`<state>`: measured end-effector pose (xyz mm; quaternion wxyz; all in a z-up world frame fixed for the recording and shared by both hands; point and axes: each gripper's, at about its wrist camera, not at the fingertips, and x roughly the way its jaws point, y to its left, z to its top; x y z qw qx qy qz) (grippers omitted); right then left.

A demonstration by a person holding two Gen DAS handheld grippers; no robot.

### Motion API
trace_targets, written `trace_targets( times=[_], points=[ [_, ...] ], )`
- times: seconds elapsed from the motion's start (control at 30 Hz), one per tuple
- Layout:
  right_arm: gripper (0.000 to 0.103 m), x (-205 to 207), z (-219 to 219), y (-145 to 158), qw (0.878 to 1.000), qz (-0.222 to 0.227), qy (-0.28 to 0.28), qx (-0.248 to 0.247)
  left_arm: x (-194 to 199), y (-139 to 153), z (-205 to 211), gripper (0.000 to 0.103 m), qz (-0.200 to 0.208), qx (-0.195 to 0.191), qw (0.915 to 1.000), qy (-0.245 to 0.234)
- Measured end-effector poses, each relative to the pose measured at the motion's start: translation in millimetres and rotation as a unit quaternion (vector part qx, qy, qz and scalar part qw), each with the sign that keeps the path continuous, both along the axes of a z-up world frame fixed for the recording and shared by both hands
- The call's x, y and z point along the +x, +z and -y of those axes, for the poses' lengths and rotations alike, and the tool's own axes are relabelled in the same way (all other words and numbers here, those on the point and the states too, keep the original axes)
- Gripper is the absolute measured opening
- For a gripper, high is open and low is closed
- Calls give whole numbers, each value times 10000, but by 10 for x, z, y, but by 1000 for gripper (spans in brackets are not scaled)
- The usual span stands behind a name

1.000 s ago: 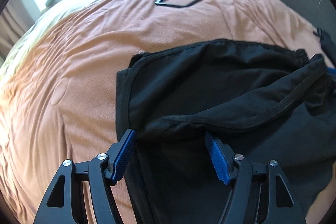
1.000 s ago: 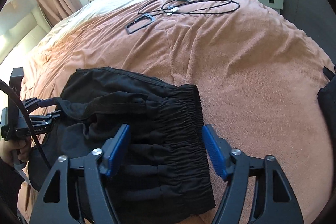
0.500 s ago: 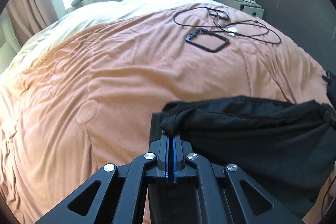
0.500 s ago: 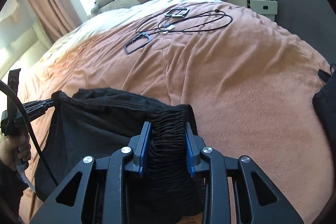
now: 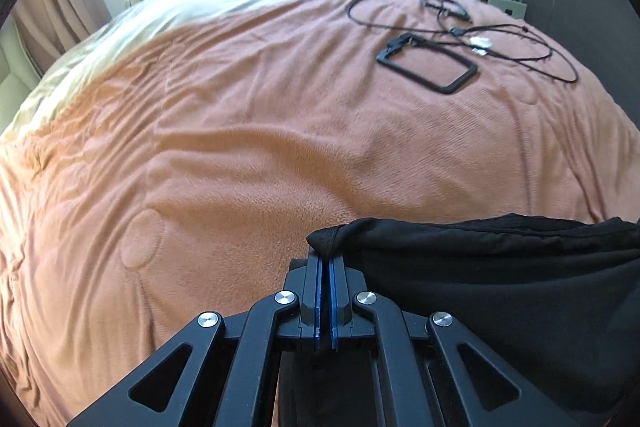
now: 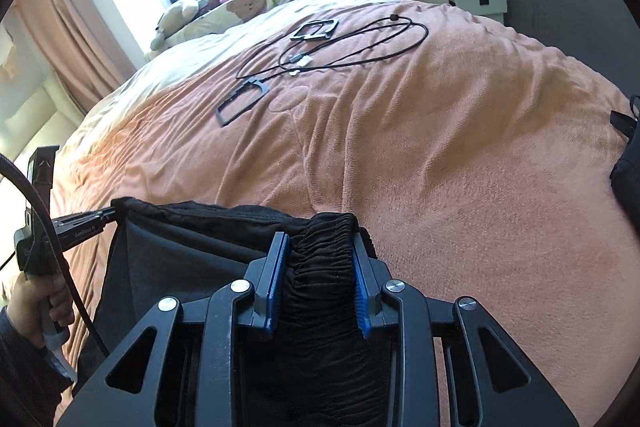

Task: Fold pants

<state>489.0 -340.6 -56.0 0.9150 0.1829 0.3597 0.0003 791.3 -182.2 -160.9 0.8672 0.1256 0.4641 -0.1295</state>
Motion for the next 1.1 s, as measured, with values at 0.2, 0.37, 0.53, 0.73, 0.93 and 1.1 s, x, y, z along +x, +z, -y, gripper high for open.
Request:
trace_targets(
  times=[0.2, 0.37, 0.53, 0.73, 0.93, 1.1],
  points=[
    [54, 19, 10, 52, 9998, -189, -81, -6, 28, -74, -39, 44, -211, 179, 9992, 285],
    [66, -129, 172, 138, 9994, -21, -56, 332, -174, 116, -237, 65, -195, -127, 9991, 357],
    [66, -269, 300, 130, 9979, -73, 75, 636, -461, 214, -431, 65, -274, -272, 9985, 395],
    [66, -415, 411, 186, 9973, -54, 173, 707, -853, 308, -688, 65, -371, -402, 9971, 529],
    [85, -591, 430, 211, 9978, -9, 174, 634, -1159, 349, -795, 66, -431, -550, 9958, 588],
    [99, -765, 397, 208, 9988, -48, 147, 461, -1427, 361, -792, 95, -425, -654, 9953, 572]
  ],
)
